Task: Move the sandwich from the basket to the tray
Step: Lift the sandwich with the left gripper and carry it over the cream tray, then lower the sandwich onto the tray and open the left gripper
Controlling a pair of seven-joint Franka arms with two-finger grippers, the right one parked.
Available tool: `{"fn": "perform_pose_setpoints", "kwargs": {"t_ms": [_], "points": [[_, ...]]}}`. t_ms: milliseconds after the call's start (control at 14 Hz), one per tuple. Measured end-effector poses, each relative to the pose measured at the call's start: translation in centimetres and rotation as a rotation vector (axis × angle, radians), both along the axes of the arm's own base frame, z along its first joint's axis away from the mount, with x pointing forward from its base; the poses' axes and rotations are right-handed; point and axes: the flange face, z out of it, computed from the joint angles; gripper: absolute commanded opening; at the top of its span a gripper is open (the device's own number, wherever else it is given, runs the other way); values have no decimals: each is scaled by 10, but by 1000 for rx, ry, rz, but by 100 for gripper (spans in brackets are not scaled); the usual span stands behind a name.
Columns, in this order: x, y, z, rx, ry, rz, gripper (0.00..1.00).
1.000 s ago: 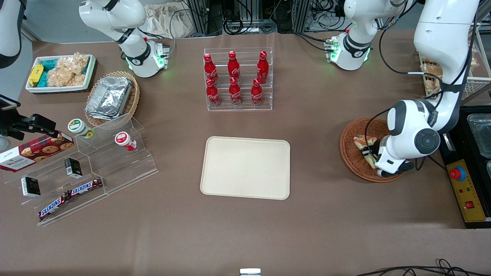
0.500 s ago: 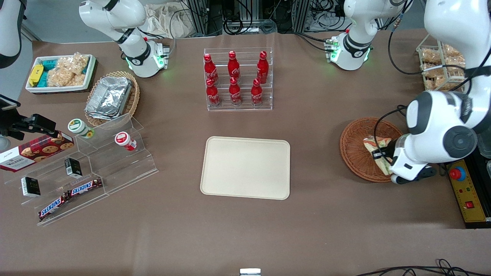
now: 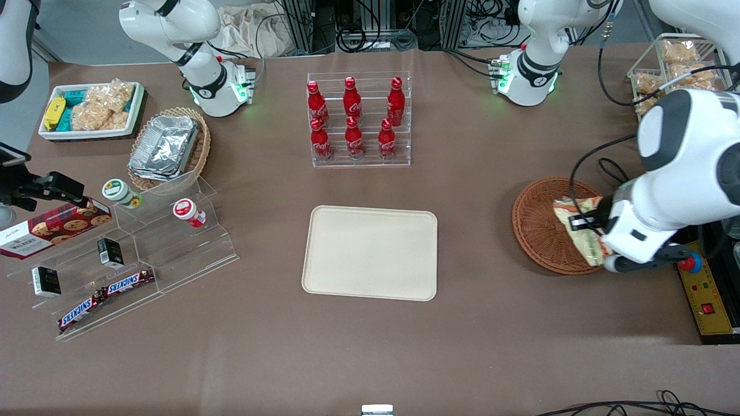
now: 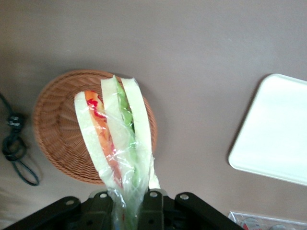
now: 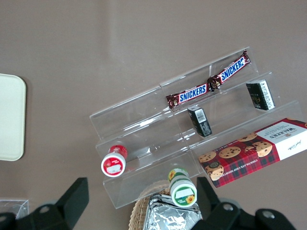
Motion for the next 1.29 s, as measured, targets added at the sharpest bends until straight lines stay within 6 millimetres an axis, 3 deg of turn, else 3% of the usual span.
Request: {"fn": "perform_pose_setpoints", "kwargs": {"t_ms": [214, 429, 643, 857, 1000, 1286], "points": [[-7, -67, -30, 3, 29, -74, 0], [-15, -119, -70, 16, 61, -174, 0], [-16, -178, -118, 4, 2, -187, 0], [-31, -240, -178, 33, -50, -174, 0], [-42, -261, -206, 30, -25, -181, 0], [-46, -268, -242, 14, 14, -188, 2]]}}
